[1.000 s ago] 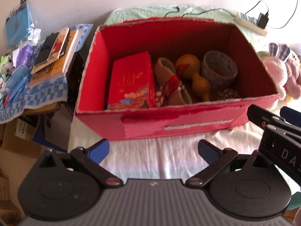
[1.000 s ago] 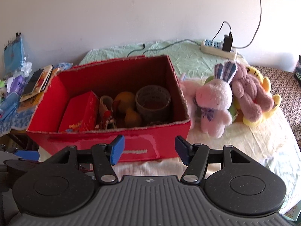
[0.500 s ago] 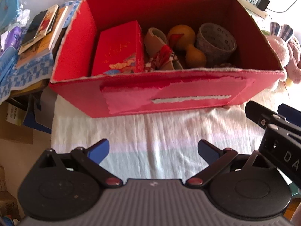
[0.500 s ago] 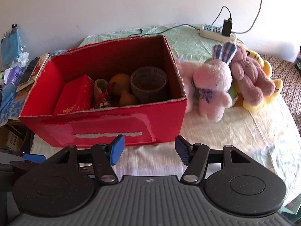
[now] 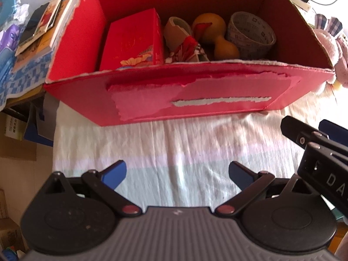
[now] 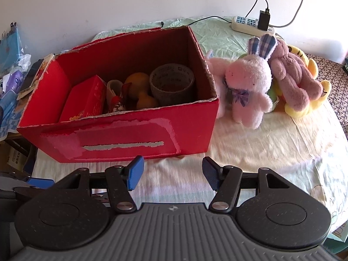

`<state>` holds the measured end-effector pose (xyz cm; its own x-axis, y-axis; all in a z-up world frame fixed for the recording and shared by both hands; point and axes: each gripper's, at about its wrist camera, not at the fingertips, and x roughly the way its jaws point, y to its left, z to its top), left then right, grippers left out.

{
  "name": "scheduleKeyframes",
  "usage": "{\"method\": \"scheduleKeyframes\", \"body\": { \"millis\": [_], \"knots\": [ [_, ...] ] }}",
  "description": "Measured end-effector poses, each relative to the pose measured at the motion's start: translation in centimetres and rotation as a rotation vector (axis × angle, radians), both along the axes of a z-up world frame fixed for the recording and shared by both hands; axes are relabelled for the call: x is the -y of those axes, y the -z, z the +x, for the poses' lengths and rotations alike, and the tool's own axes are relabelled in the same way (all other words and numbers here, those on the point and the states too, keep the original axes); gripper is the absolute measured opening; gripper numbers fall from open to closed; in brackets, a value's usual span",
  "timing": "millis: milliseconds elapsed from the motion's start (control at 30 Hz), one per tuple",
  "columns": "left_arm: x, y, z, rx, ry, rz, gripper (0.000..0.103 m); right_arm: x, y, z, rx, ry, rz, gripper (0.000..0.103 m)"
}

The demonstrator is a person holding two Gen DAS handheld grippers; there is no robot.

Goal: Organize objects

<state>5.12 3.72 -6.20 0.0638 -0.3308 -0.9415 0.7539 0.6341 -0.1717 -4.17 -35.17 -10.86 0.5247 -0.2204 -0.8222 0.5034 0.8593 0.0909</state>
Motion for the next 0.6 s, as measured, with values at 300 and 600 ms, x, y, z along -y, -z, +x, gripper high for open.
{"method": "scheduleKeyframes", "body": {
  "millis": [300, 600],
  "knots": [
    [0.0, -0.8, -0.1, 0.022, 0.011, -0.006, 0.100, 0.1, -0.6, -0.1, 0.020, -0.002, -0.005, 0.062],
    [-0.1, -2.3, -0.3, 0.055, 0.016, -0.035, 0.100, 0.3, -1.4, -0.2, 0.053, 0.004, -0.013, 0.062]
  ]
}}
